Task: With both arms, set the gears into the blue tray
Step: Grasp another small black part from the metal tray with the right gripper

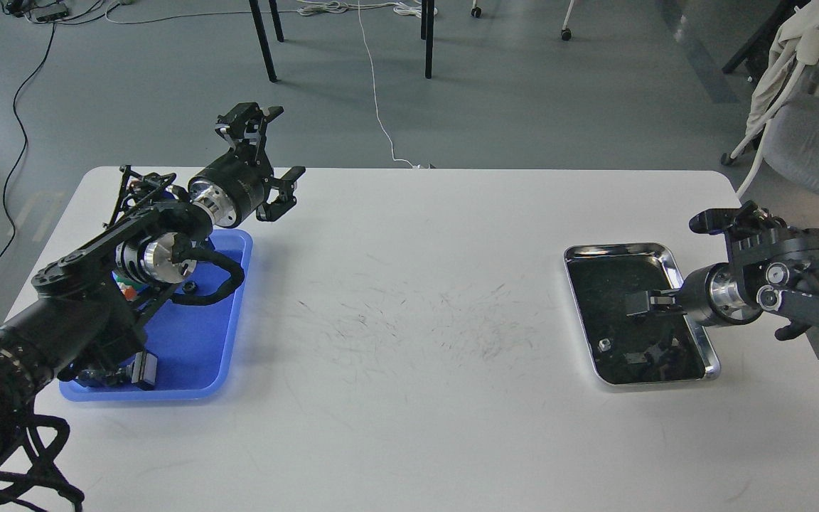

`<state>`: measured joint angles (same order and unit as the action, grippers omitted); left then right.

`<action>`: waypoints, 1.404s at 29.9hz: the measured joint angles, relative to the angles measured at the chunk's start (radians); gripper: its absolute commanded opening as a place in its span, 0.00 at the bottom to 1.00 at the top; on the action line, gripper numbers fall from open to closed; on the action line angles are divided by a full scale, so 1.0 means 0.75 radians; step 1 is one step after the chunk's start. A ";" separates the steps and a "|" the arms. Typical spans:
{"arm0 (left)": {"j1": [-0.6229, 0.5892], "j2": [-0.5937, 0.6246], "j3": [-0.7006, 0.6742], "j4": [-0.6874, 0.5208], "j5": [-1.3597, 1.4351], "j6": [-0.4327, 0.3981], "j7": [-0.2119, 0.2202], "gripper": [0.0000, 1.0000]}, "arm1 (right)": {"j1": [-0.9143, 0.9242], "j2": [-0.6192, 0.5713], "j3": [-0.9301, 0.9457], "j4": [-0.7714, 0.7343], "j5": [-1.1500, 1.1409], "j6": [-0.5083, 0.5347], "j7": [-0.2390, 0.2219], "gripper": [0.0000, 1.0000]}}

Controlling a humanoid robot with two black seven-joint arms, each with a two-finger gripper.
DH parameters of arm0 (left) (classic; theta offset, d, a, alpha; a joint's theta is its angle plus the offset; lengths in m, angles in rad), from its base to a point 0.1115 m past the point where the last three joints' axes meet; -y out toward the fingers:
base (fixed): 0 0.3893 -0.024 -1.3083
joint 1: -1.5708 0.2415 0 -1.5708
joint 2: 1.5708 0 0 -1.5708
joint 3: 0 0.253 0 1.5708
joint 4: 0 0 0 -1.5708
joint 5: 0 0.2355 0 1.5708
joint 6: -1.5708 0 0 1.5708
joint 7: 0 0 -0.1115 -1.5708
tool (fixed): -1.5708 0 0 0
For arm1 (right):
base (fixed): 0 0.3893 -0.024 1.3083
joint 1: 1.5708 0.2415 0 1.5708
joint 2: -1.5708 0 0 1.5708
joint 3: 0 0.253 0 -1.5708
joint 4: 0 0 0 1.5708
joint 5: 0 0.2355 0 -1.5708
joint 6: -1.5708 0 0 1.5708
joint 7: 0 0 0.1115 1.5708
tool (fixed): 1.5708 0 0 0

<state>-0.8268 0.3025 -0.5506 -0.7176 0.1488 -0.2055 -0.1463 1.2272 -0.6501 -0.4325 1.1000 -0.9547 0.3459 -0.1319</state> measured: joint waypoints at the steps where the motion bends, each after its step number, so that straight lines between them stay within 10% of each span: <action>1: 0.000 0.000 0.000 0.000 0.000 0.000 0.000 0.97 | 0.000 0.007 0.000 -0.006 0.000 0.000 0.000 0.69; 12: 0.000 0.022 -0.002 0.000 0.000 0.000 -0.002 0.97 | 0.004 0.015 -0.002 -0.014 0.003 0.020 0.002 0.53; 17: 0.000 0.026 -0.002 0.000 0.000 0.001 -0.002 0.97 | 0.004 0.009 -0.007 -0.010 0.003 0.029 0.000 0.18; 22: 0.000 0.026 0.000 0.000 0.000 0.002 -0.002 0.97 | 0.003 0.004 -0.008 -0.008 0.000 0.056 0.001 0.09; 42: -0.002 0.030 0.000 0.002 0.000 0.018 -0.002 0.97 | 0.090 0.005 -0.004 0.008 0.011 0.063 0.002 0.13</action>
<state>-0.8284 0.3248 -0.5507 -0.7163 0.1488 -0.1919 -0.1474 1.2944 -0.6463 -0.4358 1.1062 -0.9461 0.3929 -0.1304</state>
